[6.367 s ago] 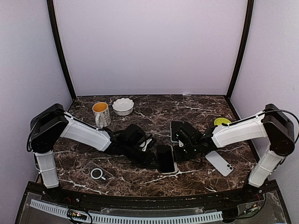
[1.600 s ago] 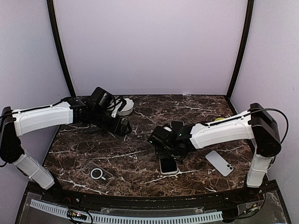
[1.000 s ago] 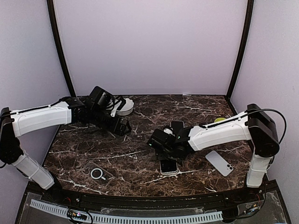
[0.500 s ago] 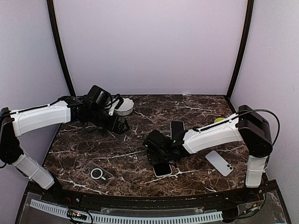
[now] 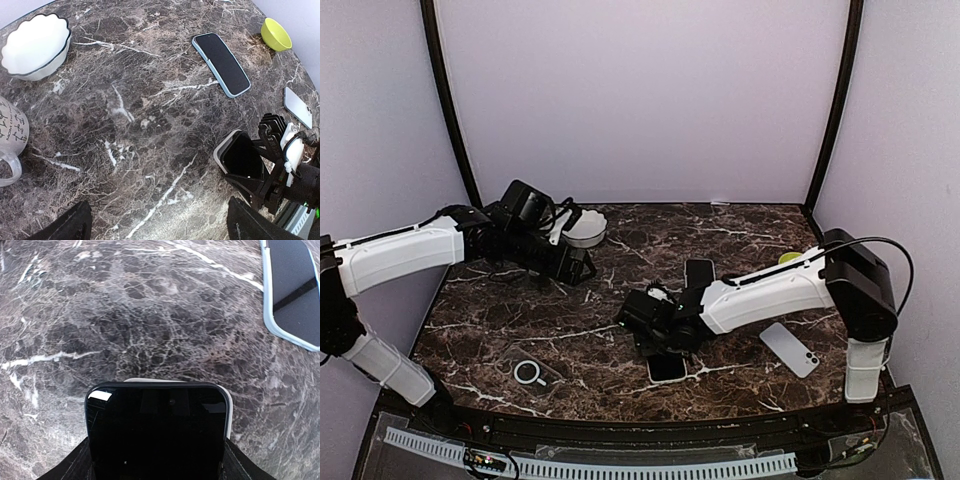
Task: Put the phone into the phone case
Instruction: Install the phone into the phone case.
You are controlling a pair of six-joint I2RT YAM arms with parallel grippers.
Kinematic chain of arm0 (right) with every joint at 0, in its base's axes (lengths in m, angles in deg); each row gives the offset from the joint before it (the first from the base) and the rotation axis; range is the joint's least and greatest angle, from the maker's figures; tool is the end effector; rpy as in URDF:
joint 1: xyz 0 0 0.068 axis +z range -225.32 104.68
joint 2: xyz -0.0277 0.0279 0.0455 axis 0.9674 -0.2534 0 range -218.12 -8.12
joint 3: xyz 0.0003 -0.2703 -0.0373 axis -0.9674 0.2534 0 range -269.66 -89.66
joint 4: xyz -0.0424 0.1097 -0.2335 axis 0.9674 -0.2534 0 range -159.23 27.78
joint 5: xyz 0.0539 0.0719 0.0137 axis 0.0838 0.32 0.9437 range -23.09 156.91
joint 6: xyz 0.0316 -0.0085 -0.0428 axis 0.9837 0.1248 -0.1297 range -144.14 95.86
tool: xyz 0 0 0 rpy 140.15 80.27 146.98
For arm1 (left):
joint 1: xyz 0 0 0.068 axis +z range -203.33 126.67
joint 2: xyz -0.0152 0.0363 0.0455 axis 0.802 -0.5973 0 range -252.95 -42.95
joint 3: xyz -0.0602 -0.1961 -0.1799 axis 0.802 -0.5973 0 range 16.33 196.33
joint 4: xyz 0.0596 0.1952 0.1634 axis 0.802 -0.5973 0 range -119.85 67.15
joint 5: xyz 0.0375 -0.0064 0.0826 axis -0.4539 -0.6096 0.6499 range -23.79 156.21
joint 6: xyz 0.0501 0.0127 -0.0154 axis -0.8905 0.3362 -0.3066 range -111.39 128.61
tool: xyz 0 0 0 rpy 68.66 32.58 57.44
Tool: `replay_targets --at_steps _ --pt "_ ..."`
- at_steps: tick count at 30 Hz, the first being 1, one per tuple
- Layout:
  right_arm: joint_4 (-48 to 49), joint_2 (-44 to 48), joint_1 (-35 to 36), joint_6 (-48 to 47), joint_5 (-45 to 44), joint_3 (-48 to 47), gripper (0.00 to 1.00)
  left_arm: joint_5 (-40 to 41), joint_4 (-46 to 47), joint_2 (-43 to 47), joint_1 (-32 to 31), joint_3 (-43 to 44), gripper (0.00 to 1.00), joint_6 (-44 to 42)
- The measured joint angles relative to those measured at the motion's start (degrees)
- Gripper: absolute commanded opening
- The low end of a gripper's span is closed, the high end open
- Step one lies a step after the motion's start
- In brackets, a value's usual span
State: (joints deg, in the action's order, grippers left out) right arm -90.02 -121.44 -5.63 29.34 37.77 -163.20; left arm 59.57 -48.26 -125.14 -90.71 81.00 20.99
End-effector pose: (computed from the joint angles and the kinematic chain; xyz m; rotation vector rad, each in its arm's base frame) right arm 0.1520 0.3609 0.1482 -0.2260 2.5050 0.1273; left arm 0.2485 -0.1952 0.2841 0.5748 2.3136 -0.5619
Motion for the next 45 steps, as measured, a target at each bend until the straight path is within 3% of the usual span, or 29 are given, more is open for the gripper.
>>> replay_targets --at_steps 17,31,45 --pt "-4.6 -0.4 1.2 3.1 -4.6 -1.9 0.00 0.0 0.0 0.8 0.1 0.0 0.96 0.0" --pt "1.1 3.1 2.4 -1.7 -9.2 4.3 0.00 -0.3 0.0 0.8 0.2 0.0 0.96 0.0" --pt "3.1 2.7 2.6 5.0 -13.4 7.6 0.00 -0.5 0.0 0.8 0.2 0.0 0.96 0.0"
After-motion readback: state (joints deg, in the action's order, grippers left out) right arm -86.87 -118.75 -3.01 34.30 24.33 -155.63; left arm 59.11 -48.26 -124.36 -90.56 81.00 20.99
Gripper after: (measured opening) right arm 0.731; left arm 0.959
